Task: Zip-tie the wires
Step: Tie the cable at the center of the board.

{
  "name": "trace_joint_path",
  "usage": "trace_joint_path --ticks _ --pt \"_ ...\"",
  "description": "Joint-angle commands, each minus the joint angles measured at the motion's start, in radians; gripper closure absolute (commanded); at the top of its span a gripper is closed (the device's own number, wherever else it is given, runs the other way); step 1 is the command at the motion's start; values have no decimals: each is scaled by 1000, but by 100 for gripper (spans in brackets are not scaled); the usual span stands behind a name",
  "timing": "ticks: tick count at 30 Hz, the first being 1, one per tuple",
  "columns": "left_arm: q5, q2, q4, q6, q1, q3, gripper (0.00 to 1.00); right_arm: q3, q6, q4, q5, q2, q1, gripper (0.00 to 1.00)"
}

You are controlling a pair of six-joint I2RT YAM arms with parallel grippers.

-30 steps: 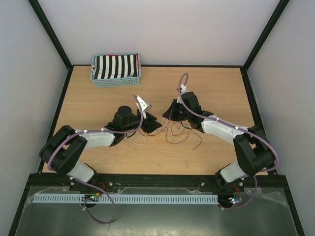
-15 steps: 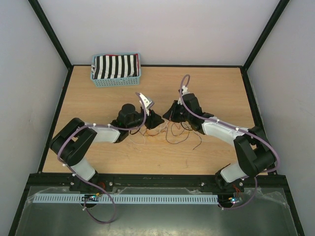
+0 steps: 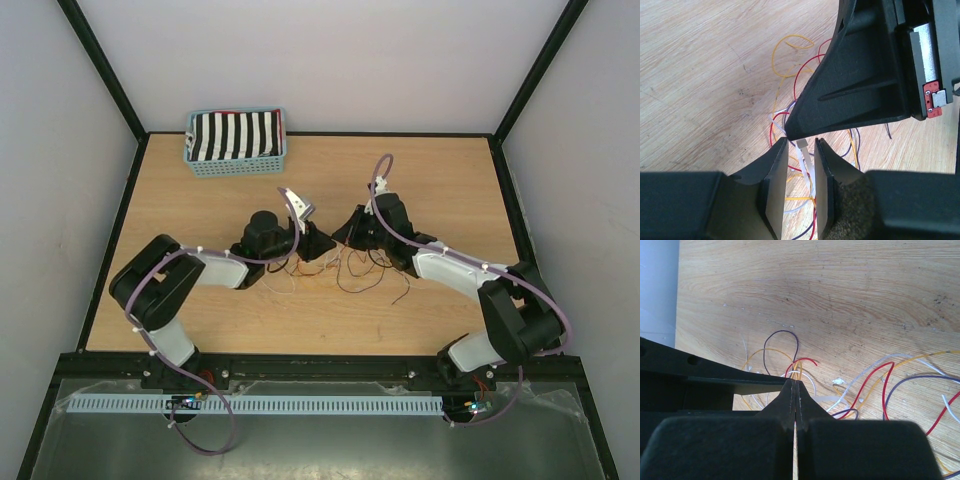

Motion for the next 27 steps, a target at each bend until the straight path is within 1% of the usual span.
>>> trace_joint_path --ticks 1,9,12,16,21,27 --pt "8 24 58 -12 -8 33 70 -13 28 40 5 -26 5 100" --pt "-5 54 69 -19 -16 41 70 -18 45 54 3 -24 5 100" --pt "-15 58 76 -22 -16 42 72 -21 45 56 3 -23 6 100" --pt "-26 57 84 -17 -16 44 79 -21 47 60 2 -20 6 100" --pt "-34 58 96 -15 -16 39 90 -21 41 61 13 -19 6 100" --pt "-35 54 113 -11 -16 16 99 8 20 49 55 -16 5 100"
